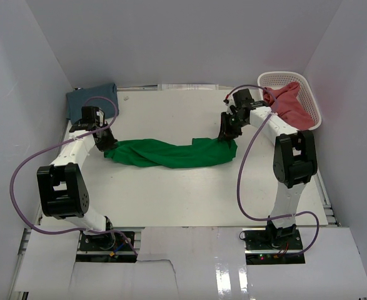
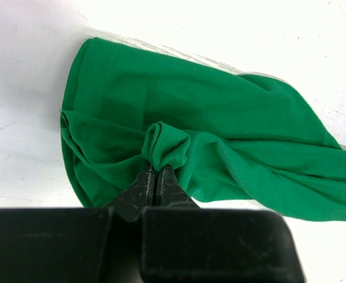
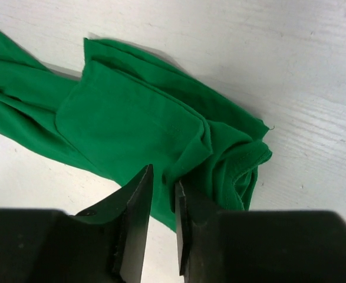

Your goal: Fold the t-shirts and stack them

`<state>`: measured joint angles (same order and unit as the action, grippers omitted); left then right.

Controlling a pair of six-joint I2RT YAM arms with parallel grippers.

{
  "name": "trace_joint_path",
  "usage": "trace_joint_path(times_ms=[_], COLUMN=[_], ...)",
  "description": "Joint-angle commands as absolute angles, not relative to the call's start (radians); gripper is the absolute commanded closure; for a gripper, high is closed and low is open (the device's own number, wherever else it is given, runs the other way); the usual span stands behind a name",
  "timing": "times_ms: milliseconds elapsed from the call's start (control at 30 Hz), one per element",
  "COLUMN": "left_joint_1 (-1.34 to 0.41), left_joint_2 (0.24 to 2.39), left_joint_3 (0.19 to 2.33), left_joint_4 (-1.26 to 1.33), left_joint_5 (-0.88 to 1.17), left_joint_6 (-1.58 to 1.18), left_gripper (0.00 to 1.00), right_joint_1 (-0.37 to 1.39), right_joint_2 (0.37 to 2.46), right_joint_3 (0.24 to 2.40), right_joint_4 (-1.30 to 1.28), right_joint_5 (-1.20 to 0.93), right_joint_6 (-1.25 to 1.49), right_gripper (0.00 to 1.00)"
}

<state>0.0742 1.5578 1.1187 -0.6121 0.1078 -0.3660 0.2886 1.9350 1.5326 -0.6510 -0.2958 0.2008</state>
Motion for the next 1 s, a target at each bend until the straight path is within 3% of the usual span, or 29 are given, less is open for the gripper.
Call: trace_joint_path(times_ms=[0, 100, 433, 667, 800, 967], left_joint_1=[0.069, 0.069, 0.069, 0.069, 0.069, 0.069], left_joint_2=[1.502, 1.5, 1.503, 1.56, 1.52, 1.349], left_joint_3=[1.106, 1.104, 1.114, 1.198, 1.236, 1.261], left_joint_4=[-0.597, -0.595, -0.595, -0.609, -0.583, -0.529], left_joint_5=[0.123, 0.121, 0.121, 0.118, 0.112, 0.132], left_joint_6=[-0.356, -0.354, -0.354, -0.373, -0.399, -0.41], left_gripper=[1.0, 1.0, 1.0, 1.0, 1.0, 1.0], right_joint_1=[0.293, 0.293, 0.291, 0.275, 0.275, 0.275], right_joint_2=[1.939, 1.94, 1.893, 1.839, 1.713, 1.414], right_joint_3=[1.508, 1.499, 1.592, 1.805, 1.836, 1.642], right_joint_4=[-0.612, -0.603, -0.609, -0.618, -0.589, -0.437], right_joint_5=[-0.313, -0.308, -0.278, -0.32, -0.402, -0.365], right_joint_6=[0.193, 0.195, 0.189, 0.187, 0.189, 0.18], right_gripper=[0.74, 0.92, 0.92, 0.92, 0.92, 0.92])
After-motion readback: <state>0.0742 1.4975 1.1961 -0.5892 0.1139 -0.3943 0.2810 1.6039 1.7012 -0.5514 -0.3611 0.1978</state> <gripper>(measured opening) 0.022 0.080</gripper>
